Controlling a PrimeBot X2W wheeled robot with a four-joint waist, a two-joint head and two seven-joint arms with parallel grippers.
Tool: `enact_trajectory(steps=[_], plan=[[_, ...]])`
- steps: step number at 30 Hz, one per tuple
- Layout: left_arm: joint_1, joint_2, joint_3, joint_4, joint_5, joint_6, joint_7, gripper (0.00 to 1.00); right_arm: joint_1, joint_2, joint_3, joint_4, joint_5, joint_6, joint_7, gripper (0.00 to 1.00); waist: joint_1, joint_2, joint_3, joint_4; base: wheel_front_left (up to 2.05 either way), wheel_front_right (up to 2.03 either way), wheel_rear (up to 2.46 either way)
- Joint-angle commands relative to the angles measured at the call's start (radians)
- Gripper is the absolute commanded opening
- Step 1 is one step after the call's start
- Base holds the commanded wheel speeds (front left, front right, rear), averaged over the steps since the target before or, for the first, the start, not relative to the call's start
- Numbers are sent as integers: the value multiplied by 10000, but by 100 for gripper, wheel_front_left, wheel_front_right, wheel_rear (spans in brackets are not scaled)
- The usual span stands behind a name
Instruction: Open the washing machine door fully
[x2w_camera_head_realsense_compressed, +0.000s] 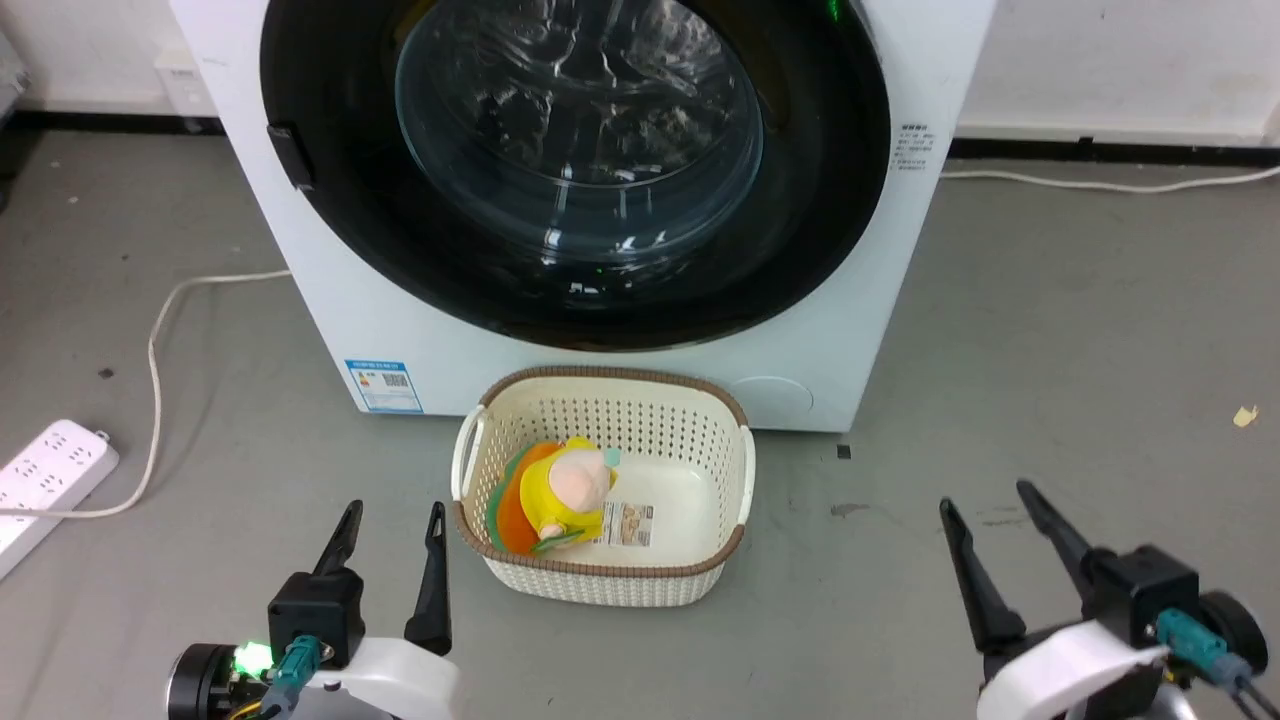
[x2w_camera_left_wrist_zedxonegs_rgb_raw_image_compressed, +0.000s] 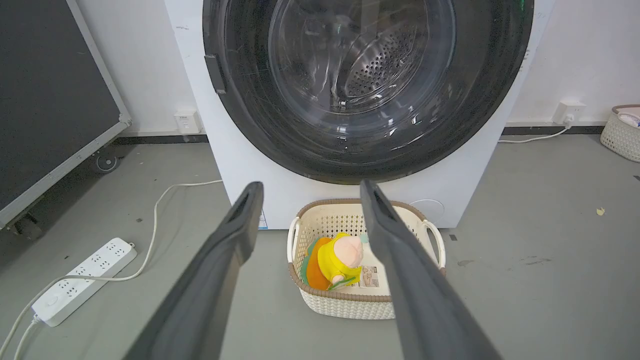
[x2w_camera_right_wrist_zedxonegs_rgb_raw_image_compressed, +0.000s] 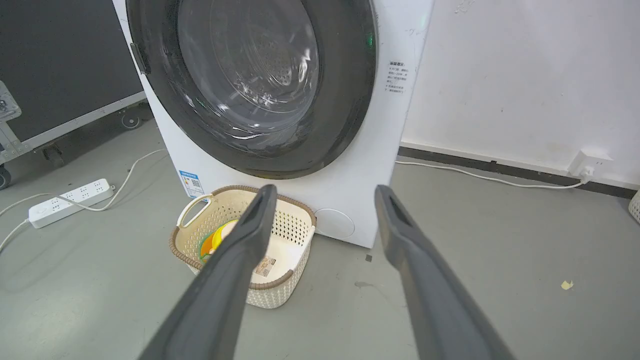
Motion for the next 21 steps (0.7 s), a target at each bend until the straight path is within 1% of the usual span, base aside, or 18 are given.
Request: enact_trajectory(steps=[1,11,19,20,21], plan=[[-165,3,-63,-79,10,64,-113,100,-311,-69,11,-24,125,-1,-92,100,0,0,90,-1,0,0,0],[-446,11,-264,-192,34,84,-322,100,-1358,-575,230,119,729,-2,-220,100,0,0,656,54,0,0,0],[-762,39,-419,-373,56,109,-489,100,-2495,-892,278,456,1599,-3,-72,100,0,0,1180,190,0,0,0],[-793,42,-444,-390,59,113,-510,100,-2642,-919,252,531,1733,-3,-36,87,0,0,1237,210,0,0,0],[-820,44,-470,-403,62,119,-531,100,-2794,-944,219,607,1867,-3,-2,47,0,0,1295,234,0,0,0]])
